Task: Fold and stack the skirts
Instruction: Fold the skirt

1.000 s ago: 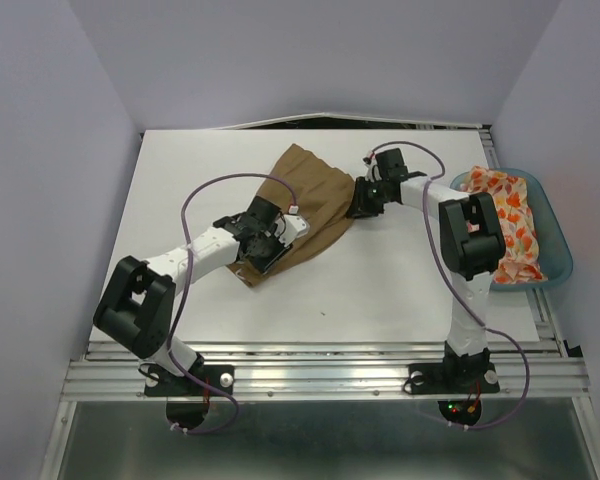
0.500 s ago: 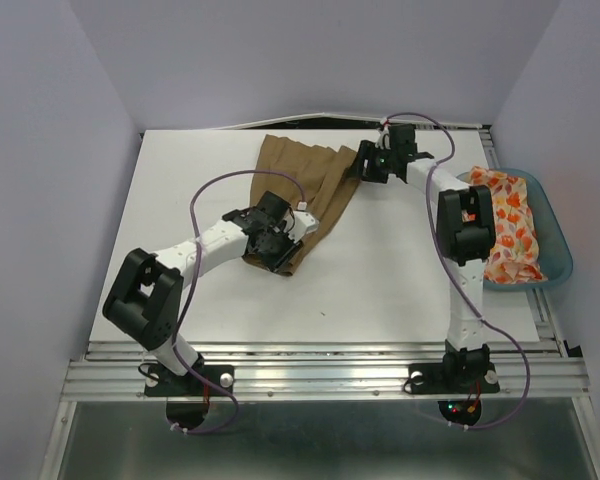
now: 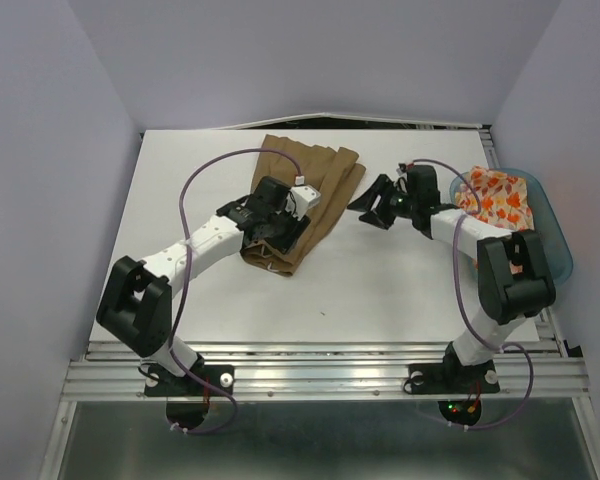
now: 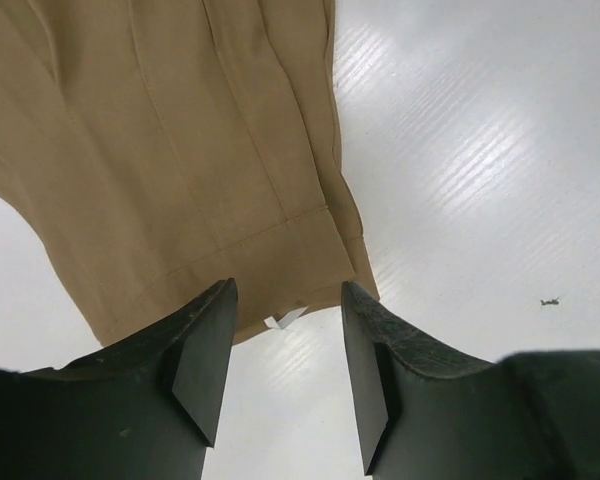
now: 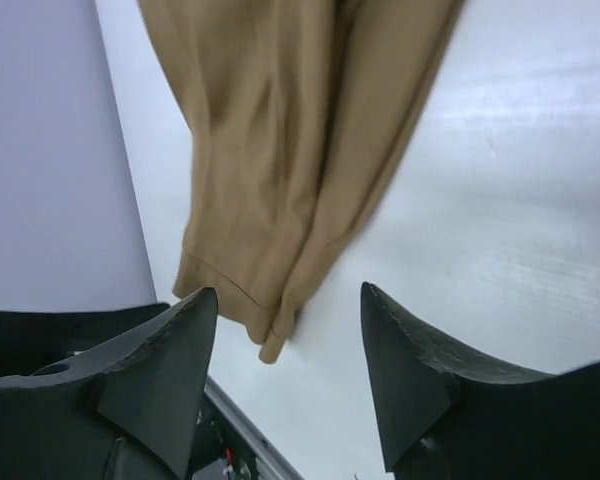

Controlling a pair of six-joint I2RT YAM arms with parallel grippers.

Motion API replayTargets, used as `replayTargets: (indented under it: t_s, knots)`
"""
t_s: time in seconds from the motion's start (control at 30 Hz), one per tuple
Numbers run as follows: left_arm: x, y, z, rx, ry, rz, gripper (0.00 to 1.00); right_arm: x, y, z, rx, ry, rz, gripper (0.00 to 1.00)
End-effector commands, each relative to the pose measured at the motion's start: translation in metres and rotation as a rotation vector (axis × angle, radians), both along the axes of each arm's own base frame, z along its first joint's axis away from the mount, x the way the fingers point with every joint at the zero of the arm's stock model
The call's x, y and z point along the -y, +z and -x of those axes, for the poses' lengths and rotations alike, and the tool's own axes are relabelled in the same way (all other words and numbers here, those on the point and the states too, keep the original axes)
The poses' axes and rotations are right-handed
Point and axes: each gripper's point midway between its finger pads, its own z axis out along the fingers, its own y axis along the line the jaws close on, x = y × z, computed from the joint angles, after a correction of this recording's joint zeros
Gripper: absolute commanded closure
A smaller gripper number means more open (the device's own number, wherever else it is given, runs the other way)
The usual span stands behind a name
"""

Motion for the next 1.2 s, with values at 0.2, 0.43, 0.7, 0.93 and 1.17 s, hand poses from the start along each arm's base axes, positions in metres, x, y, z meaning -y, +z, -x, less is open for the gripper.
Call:
replayTargets:
  t_s: [0.2, 0.43, 0.7, 0.93, 1.17]
  knots:
    - [0.019, -0.016, -0.002, -0.009, 0.002, -0.018, 0.46, -0.092, -0.044, 0.041, -0.101, 0.165, -0.177, 0.45]
    - [0.021, -0.035, 0.007, -0.055, -0.017, -0.046, 0.49, -0.128, -0.081, 0.07, -0.157, 0.233, -0.179, 0.45]
    - [0.025, -0.044, 0.01, -0.069, -0.031, -0.06, 0.49, -0.132, -0.115, 0.075, -0.224, 0.22, -0.142, 0.61]
    - [0.022, -0.065, 0.006, -0.084, -0.008, -0.113, 0.49, -0.131, -0.127, 0.077, -0.249, 0.211, -0.133, 0.75]
    - [0.016, -0.079, -0.003, -0.083, 0.046, -0.166, 0.61, -0.128, -0.132, 0.081, -0.234, 0.218, -0.126, 0.82]
